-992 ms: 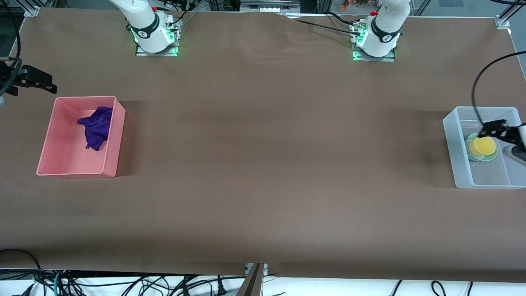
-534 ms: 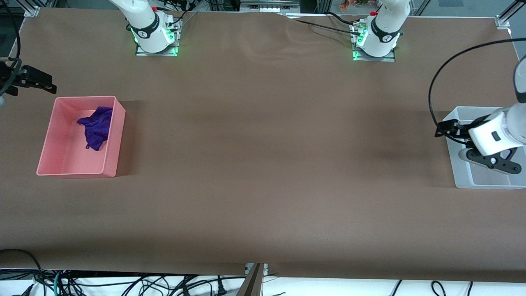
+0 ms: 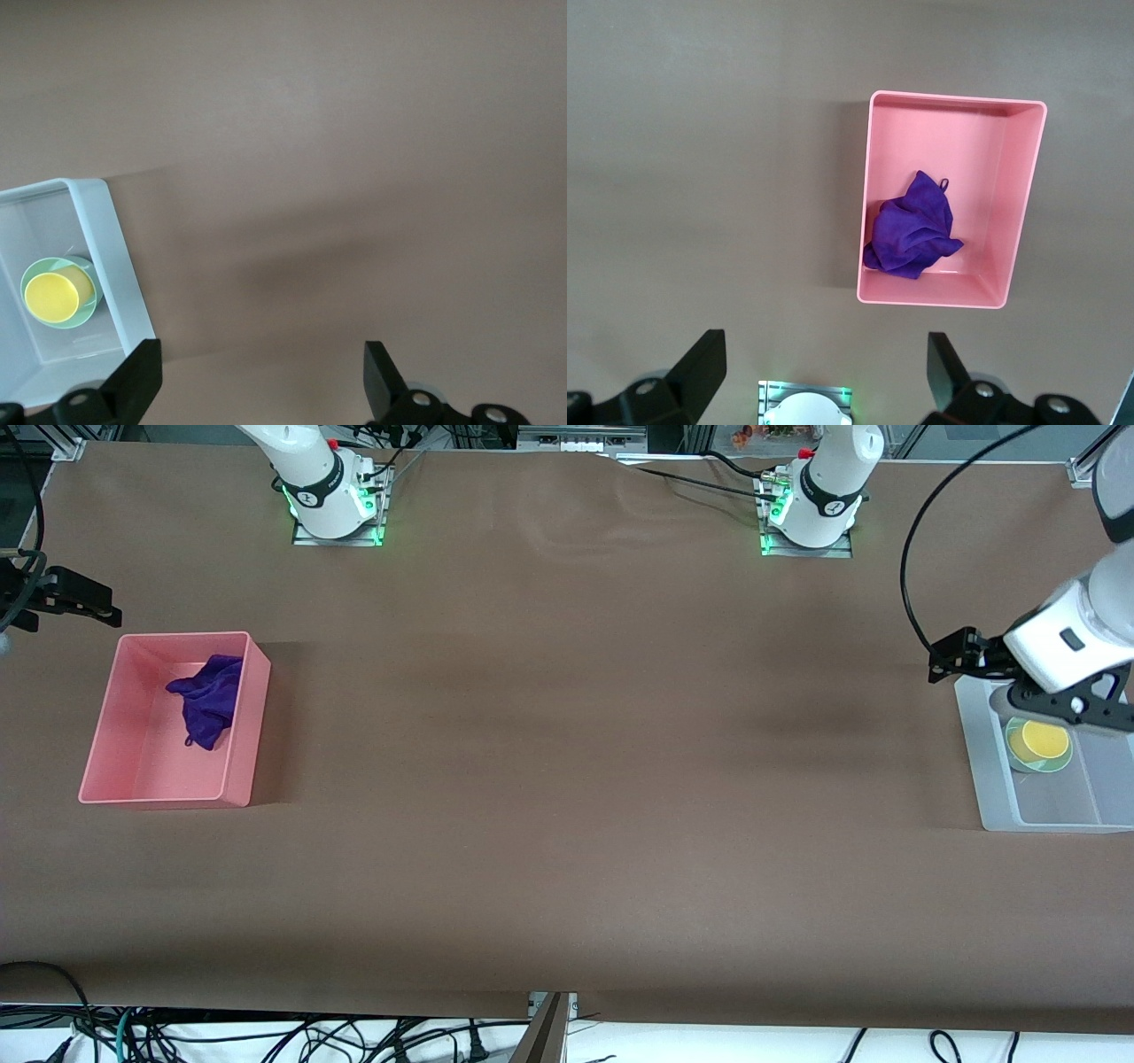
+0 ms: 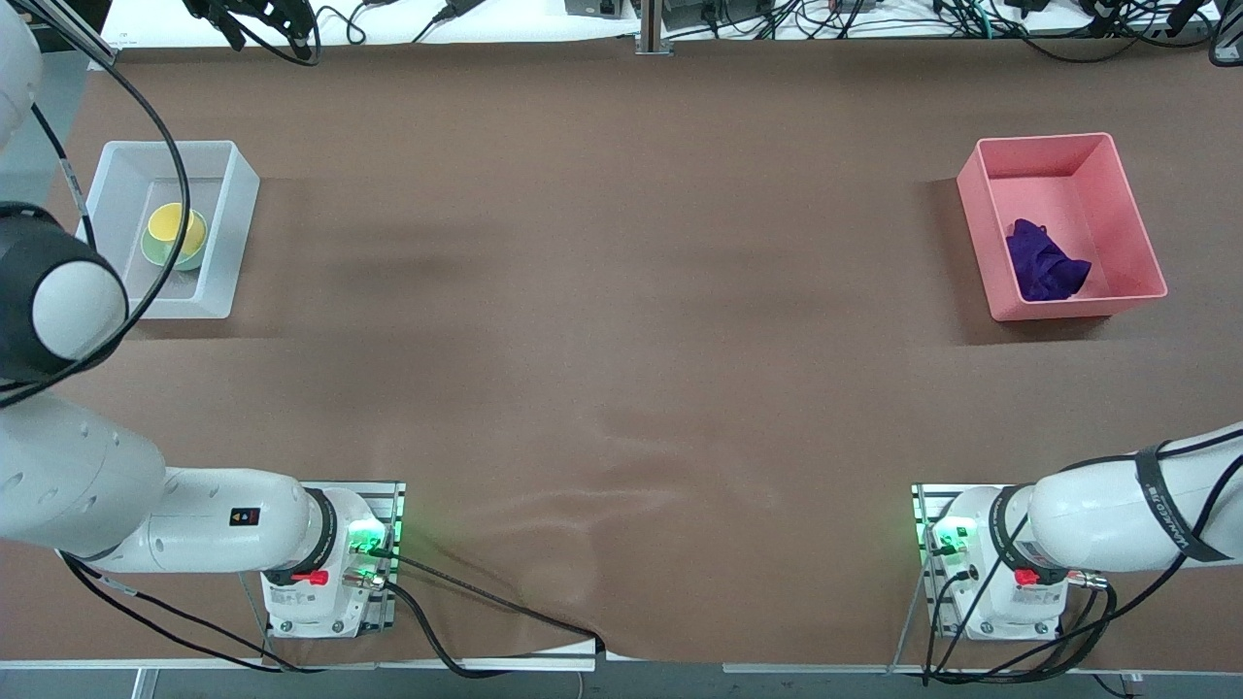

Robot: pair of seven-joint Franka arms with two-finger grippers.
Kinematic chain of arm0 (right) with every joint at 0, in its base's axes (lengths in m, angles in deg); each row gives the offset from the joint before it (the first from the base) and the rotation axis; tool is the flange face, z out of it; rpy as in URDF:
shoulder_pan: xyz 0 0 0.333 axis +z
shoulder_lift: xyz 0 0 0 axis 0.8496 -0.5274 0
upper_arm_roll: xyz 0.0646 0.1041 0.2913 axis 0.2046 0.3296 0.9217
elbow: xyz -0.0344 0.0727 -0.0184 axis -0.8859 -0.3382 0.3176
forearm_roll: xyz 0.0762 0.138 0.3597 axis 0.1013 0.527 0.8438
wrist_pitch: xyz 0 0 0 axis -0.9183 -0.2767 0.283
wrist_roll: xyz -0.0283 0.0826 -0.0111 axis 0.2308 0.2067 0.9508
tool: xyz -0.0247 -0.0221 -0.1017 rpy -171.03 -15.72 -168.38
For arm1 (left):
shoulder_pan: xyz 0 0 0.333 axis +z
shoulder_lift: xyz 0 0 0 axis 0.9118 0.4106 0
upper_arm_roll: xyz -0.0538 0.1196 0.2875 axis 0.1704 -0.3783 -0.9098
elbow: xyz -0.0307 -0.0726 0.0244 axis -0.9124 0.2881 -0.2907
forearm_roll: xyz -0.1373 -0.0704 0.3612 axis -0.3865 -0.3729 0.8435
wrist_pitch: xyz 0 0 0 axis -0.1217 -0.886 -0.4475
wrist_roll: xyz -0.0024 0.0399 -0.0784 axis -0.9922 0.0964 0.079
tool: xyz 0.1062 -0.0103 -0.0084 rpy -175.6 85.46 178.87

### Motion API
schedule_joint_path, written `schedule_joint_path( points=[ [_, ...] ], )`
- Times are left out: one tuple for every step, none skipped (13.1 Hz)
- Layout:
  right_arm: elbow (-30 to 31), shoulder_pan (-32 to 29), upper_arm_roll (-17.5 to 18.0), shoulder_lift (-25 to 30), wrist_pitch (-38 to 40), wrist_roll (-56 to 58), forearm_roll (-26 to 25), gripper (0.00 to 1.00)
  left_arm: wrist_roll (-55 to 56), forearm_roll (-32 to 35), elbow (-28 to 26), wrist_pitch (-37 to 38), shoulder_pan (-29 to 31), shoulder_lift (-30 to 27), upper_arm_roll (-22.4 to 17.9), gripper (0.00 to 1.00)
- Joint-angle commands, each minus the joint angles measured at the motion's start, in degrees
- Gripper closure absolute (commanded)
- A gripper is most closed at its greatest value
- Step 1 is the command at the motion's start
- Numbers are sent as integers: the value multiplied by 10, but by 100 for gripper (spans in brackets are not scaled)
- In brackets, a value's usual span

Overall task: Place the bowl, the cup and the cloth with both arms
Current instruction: 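Open the left gripper and lift it away from the clear bin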

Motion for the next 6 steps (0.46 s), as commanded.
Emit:
schedule_joint_path(
  points=[
    [-5, -5, 0, -1, 1, 6, 8, 0, 16, -15, -124, -90, -22, -78, -27, 0],
    [-5, -5, 0, -1, 1, 6, 8, 0, 18, -15, -136, -93, -22, -87, -27, 0],
    [-5, -5, 0, -1, 1, 6, 8, 0, 20, -15, -138, -93, -22, -90, -26, 0],
    [-5, -6, 0, -1, 1, 6, 8, 0, 20, -15, -138, -93, -21, -89, -26, 0],
    [-5, -6, -2, -1, 1, 6, 9, 0, 21, -15, -137, -93, -21, -88, -26, 0],
    [-5, -5, -4, -1, 1, 6, 10, 0, 21, -15, -137, -93, -20, -88, -26, 0]
  ],
)
